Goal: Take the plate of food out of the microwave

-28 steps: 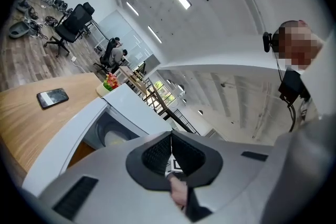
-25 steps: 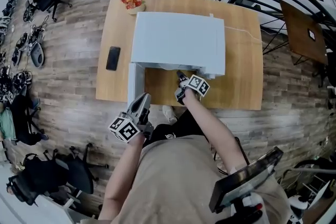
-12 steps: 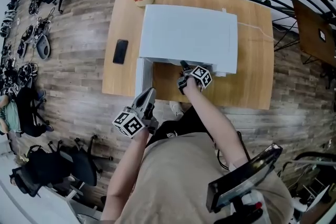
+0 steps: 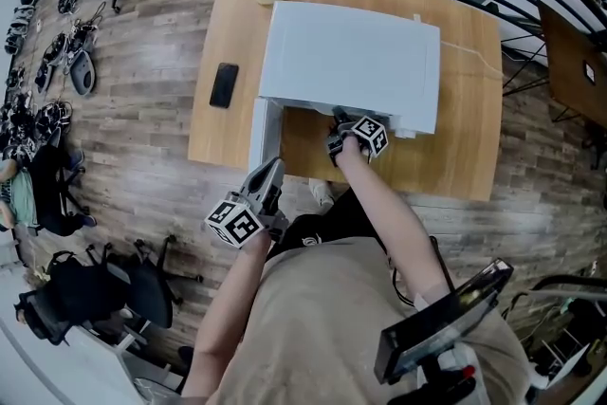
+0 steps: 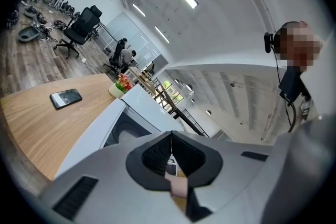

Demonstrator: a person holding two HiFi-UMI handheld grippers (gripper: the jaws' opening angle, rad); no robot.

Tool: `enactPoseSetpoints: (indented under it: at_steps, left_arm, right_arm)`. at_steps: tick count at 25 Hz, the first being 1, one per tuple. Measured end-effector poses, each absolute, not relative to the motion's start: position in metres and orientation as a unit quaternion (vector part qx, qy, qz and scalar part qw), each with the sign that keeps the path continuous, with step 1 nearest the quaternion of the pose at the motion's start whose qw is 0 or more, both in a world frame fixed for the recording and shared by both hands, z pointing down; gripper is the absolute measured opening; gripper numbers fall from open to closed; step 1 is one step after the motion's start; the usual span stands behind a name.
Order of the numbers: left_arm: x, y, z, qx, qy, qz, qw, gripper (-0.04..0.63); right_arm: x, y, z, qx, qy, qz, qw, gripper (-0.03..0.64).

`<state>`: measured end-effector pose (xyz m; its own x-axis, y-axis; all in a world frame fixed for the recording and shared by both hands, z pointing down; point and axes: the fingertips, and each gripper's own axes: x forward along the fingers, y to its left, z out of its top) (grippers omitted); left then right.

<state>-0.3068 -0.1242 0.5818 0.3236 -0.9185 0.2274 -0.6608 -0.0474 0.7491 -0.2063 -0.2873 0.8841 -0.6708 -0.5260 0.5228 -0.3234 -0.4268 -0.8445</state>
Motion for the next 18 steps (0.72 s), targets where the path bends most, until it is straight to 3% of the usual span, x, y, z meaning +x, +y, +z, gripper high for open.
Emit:
enactPoseSetpoints:
  at_steps: [6,7,18]
  left_arm:
    - [-0.305,-0.117,0.583,0.705,-0.559,-0.159,0.406,0.005]
    - [-0.304,-0.117,0.583,0.705,-0.559,-0.160,0.405,0.005]
    - [-0.298,-0.113,0.573,0.708,-0.561,-0.170,0.395,0.005]
  right_arm:
    - [-0.205,-0.286,0.877,-0.368,0.535,-0.756,0.078,0.090]
    - [-0.204,-0.286,0.874,-0.363,0.538,-0.756,0.080,0.034]
    - [-0.181,-0.253,0.839,-0.313,0.569,-0.759,0.042,0.020]
